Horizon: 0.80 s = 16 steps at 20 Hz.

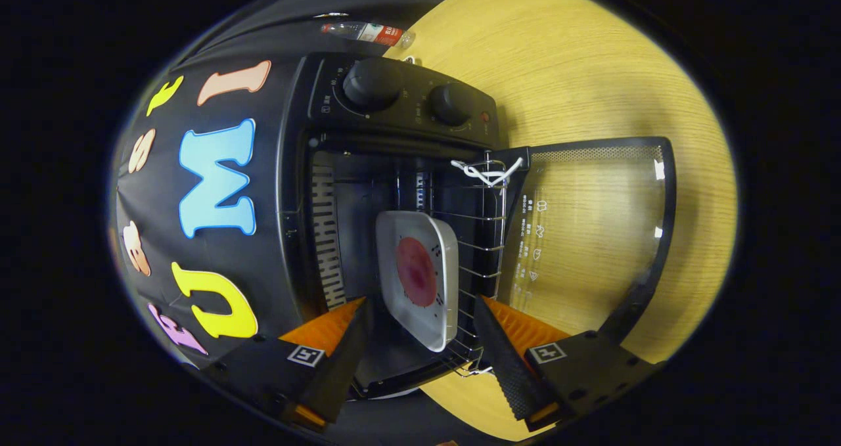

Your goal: Open the toaster oven, put the food inside, and close the toaster oven door.

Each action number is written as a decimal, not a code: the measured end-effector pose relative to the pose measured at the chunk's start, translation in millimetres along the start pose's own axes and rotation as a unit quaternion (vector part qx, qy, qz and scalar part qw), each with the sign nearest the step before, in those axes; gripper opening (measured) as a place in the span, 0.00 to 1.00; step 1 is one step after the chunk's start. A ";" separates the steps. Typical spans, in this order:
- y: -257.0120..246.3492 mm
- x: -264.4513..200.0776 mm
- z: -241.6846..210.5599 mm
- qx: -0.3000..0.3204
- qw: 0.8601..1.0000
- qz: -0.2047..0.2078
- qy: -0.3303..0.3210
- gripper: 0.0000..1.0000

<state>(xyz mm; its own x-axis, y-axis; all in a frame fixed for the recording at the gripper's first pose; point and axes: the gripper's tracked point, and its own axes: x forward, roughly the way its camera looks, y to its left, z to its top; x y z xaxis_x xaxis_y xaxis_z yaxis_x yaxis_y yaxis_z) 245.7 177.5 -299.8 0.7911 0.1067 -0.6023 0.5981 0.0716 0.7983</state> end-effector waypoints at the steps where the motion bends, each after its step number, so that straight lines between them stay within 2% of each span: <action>1: 0.6 -8.9 -3.3 -0.010 1.000 0.005 0.008 0.97; 5: 4.8 -41.7 -9.7 -0.072 0.997 0.029 0.019 0.97; 8: -0.6 -67.0 -16.2 -0.141 0.989 0.037 0.032 0.97; 11: -14.1 -87.5 -18.3 -0.226 0.973 0.030 0.036 0.97; 13: -22.7 -99.6 -25.3 -0.260 0.964 0.035 0.047 0.97; 16: -49.8 -113.6 -34.2 -0.313 0.946 0.021 0.074 0.97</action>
<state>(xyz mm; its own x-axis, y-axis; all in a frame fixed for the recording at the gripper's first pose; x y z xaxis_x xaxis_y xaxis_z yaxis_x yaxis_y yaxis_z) 121.7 195.7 -270.9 0.7586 0.2573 -0.5986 0.3355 0.6333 0.6974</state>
